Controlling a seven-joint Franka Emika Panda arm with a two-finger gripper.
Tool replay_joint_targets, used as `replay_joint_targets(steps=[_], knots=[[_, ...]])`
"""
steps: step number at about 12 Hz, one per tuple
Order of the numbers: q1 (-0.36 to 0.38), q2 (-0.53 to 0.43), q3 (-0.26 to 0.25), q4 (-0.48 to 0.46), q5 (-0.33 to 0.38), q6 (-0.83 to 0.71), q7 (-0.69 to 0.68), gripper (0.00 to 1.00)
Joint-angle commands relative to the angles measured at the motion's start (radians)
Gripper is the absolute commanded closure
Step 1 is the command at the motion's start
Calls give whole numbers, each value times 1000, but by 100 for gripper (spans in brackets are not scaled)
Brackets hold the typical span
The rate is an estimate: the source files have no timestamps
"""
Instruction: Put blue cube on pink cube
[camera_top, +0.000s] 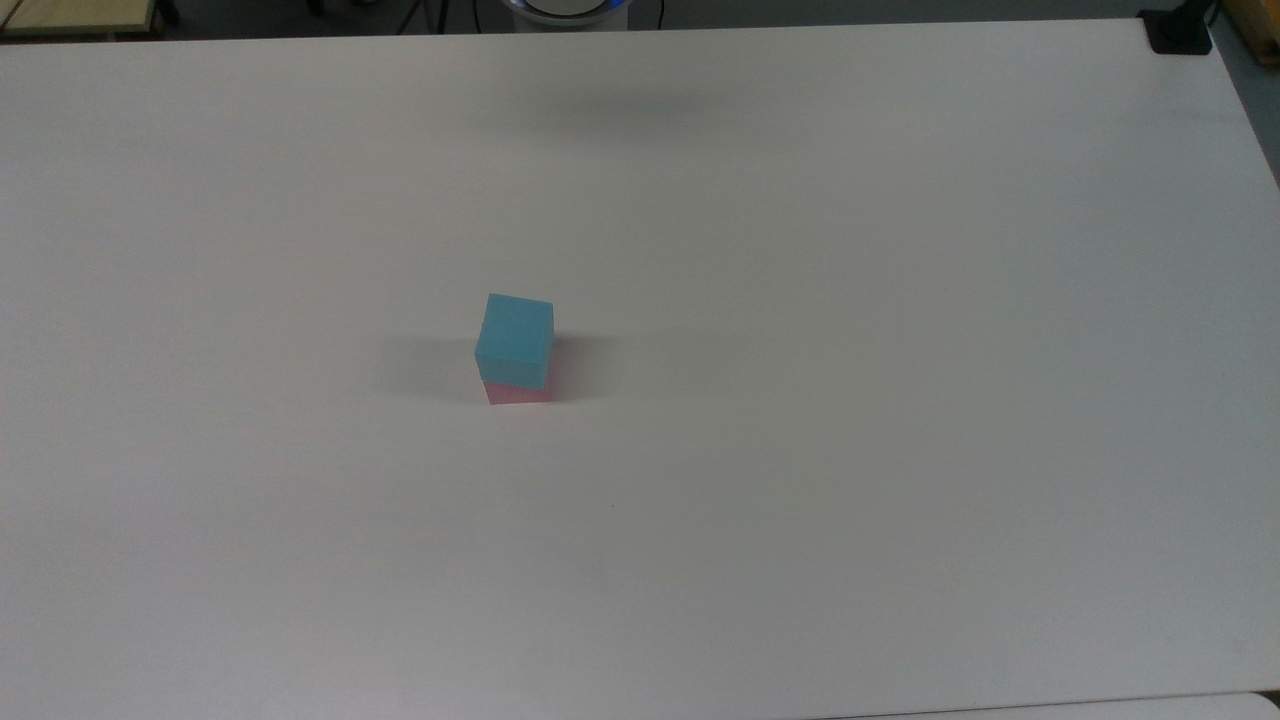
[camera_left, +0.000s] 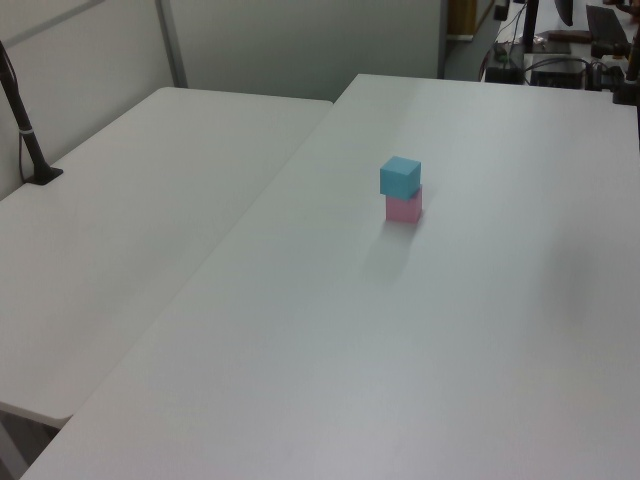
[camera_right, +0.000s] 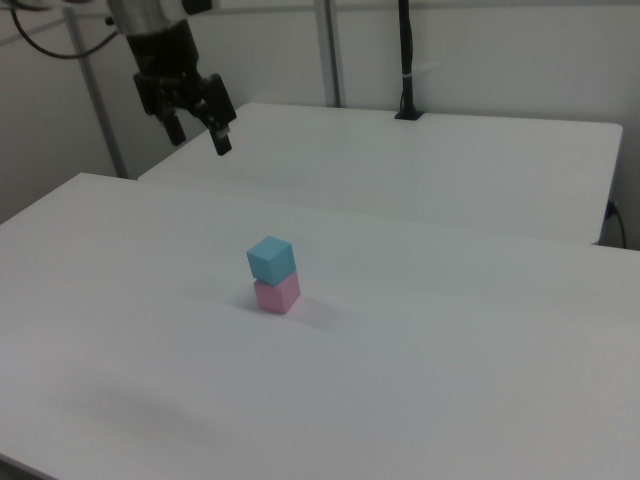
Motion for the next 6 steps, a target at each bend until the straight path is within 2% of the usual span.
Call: replay_joint_targets(steps=[1,6], knots=[[16,-18,-13,-86,8,92,-36,0],[11,-6,-13,-86,12,95,-29,0]])
